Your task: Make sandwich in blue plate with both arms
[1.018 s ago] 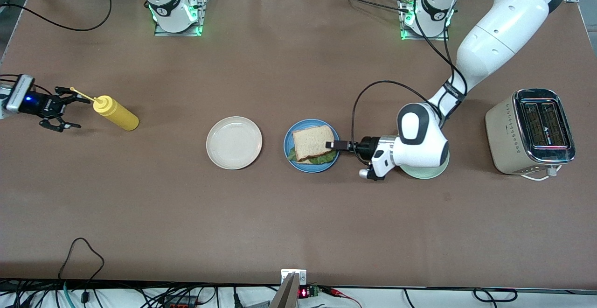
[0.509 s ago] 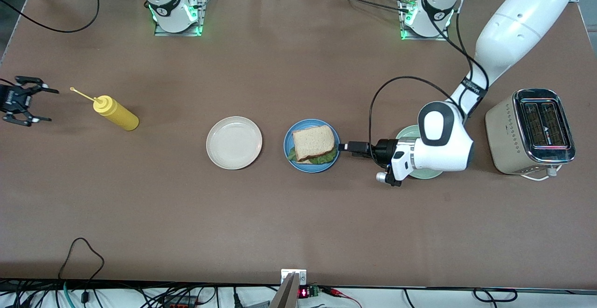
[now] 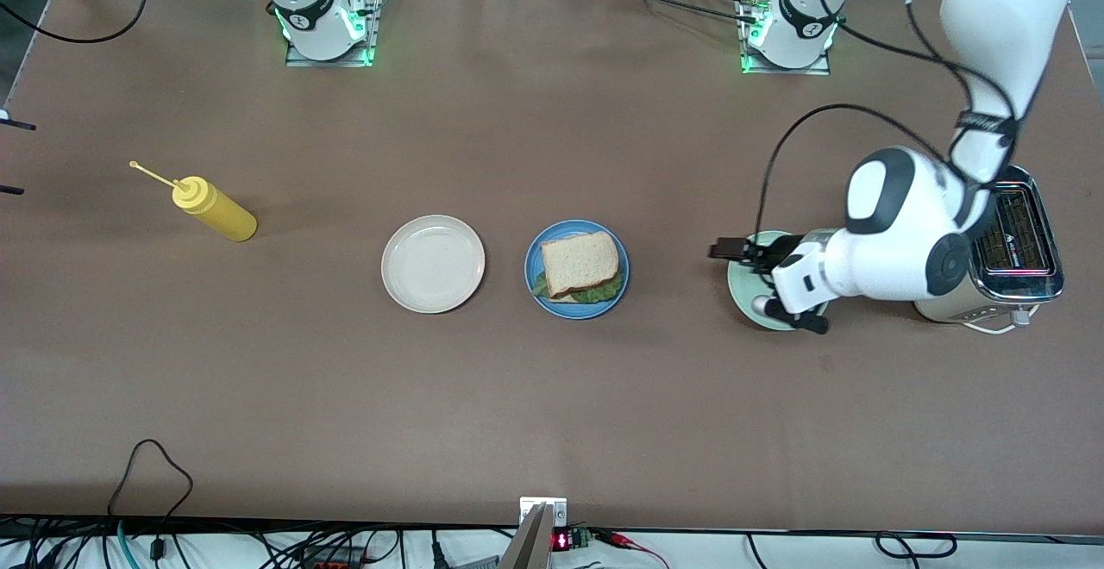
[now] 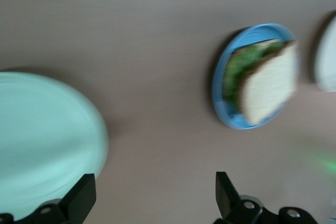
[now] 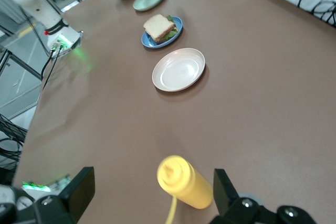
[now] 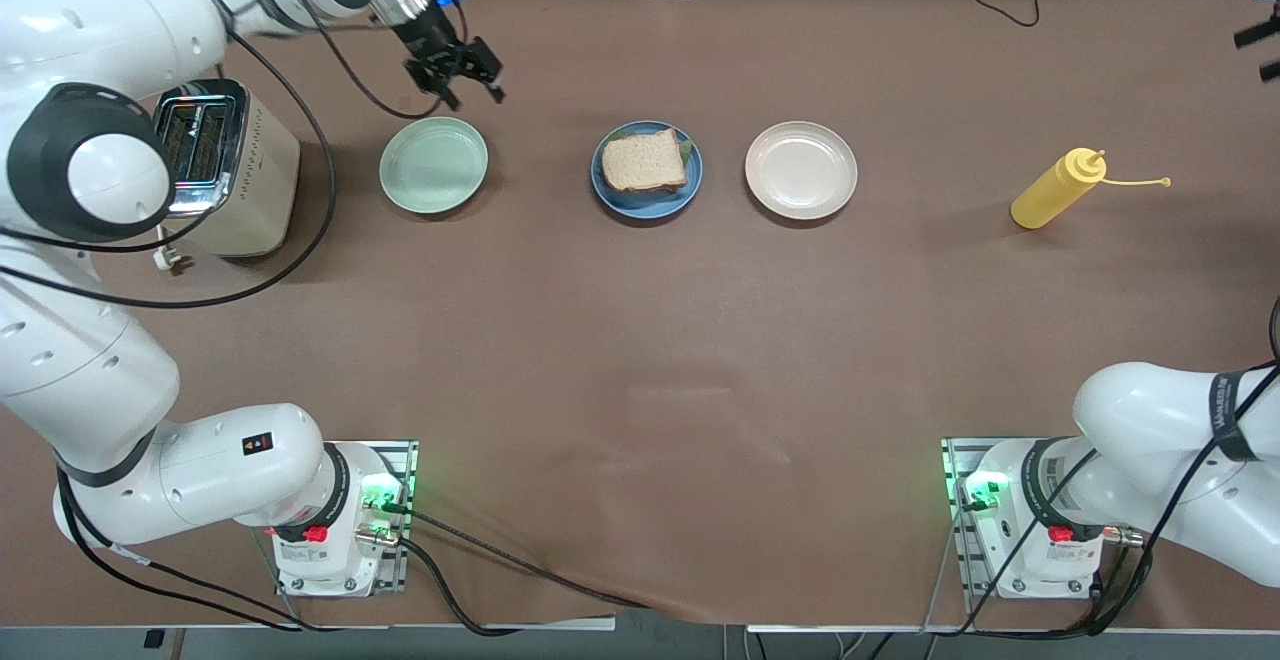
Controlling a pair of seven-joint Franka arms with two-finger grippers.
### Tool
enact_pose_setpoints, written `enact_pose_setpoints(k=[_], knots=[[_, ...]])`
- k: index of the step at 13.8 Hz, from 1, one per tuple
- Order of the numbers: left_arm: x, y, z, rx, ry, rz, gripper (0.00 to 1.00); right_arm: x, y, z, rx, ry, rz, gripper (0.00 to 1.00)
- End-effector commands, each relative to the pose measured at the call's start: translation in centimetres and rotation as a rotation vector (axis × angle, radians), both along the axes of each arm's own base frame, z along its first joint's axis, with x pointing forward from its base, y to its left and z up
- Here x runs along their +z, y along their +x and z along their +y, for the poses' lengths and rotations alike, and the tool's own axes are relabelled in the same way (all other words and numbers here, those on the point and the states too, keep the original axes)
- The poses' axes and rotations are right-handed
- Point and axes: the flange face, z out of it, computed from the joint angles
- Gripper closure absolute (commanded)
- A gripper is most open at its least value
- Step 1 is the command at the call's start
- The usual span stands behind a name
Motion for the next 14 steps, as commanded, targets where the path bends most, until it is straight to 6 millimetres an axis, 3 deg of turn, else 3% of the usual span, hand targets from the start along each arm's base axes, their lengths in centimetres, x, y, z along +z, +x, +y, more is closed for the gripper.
enact_pose_setpoints(k=[1,2,5,7,8,10,12,14], knots=[[3.7,-0.4,2.7,-0.006,0.143,-0.069,0.00,5.1,1.3,7.5,-0.062,-0.194,0.130,0.00],[5.4,-0.3,3.6,-0.025,0.206,-0.111,0.00,7.0,2.4,10.7,-0.106,-0.282,0.145,0.00],[12.1,0.2,9.5,0.045,0.357,-0.191,0.00,11.4,3.6,20.3,-0.333,-0.505,0.251,0.00],[17.4,0.3,12.2,0.115,0.421,-0.277,0.00,12.4,3.8,25.6,-0.467,-0.629,0.311,0.00],[20.1,-0.4,13.0,0.143,0.436,-0.317,0.00,12.6,3.8,27.4,-0.527,-0.683,0.333,0.00],[23.0,-2.4,13.9,0.191,0.395,-0.298,0.00,13.5,3.0,29.8,-0.708,-0.790,0.371,0.00],[24.2,-4.4,15.2,0.317,0.326,-0.206,0.00,13.2,3.0,31.0,-0.852,-0.810,0.434,0.00],[24.4,-5.3,15.1,0.309,0.328,-0.209,0.00,12.4,3.4,30.3,-0.882,-0.814,0.455,0.00]])
